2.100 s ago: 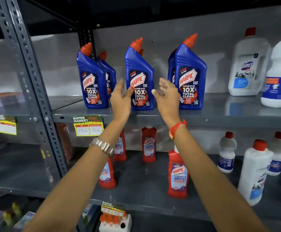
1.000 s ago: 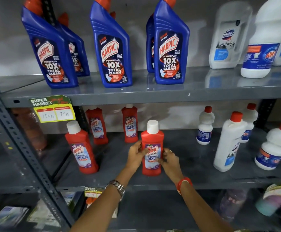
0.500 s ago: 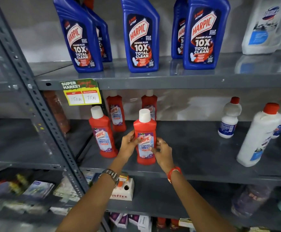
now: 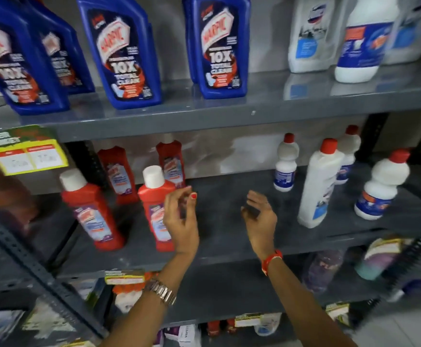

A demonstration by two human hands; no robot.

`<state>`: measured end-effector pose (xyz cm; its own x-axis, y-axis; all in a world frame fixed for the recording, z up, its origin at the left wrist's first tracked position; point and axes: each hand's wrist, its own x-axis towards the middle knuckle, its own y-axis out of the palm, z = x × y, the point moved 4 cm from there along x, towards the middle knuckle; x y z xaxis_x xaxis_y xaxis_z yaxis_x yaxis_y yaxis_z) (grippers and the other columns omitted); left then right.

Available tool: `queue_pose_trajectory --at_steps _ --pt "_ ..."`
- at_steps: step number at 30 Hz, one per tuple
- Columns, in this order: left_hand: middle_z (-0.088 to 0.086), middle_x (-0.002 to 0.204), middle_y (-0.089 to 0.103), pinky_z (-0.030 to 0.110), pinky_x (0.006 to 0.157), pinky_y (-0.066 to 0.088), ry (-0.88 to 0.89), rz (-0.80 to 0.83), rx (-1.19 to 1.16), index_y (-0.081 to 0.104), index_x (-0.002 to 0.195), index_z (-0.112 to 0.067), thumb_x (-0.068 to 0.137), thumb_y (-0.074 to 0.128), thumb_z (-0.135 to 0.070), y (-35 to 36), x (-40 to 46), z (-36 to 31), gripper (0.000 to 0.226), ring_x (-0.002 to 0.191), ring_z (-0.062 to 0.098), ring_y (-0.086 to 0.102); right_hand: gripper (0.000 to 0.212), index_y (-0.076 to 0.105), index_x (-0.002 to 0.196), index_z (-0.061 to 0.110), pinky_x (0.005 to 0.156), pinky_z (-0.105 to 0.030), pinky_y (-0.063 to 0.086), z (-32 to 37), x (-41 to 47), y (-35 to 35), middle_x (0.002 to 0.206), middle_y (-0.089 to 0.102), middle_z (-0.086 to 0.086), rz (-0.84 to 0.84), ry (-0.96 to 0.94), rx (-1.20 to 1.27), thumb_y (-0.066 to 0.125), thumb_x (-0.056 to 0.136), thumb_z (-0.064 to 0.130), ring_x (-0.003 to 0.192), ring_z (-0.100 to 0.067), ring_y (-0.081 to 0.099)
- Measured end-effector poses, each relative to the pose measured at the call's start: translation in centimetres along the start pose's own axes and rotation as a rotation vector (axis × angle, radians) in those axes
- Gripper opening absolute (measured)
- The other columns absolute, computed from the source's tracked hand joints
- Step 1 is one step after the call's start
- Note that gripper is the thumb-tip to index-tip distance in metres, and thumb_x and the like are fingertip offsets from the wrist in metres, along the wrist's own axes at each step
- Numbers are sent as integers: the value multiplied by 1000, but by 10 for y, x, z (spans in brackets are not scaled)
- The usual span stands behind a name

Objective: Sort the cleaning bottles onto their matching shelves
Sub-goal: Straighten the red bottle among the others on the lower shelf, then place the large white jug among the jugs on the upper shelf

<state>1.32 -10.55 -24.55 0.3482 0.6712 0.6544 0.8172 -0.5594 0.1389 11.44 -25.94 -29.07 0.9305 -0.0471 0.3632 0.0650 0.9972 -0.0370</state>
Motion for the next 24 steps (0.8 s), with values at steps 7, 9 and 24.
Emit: queue_pose_trajectory --at_steps 7,9,24 --pt "7 105 63 13 78 49 -244 421 -110 60 105 -17 82 63 -12 142 -49 5 23 93 9 61 21 62 93 -4 80 -4 43 -14 76 -141 99 65 -17 -386 -133 -94 51 75 -9 89 -7 59" --pt "-3 107 62 14 82 50 -299 536 -112 57 109 -18 81 65 -12 183 -65 8 30 97 6 61 23 62 90 -2 84 -21 48 -29 102 -169 99 66 -23 -346 -100 -170 50 74 -14 93 -25 62" --pt "-8 103 64 37 83 57 -425 552 -76 51 112 -20 73 69 -26 275 -106 25 44 101 20 64 17 56 101 2 82 -35 50 -100 178 -170 106 65 -22 268 235 -420 46 88 4 92 -31 61"
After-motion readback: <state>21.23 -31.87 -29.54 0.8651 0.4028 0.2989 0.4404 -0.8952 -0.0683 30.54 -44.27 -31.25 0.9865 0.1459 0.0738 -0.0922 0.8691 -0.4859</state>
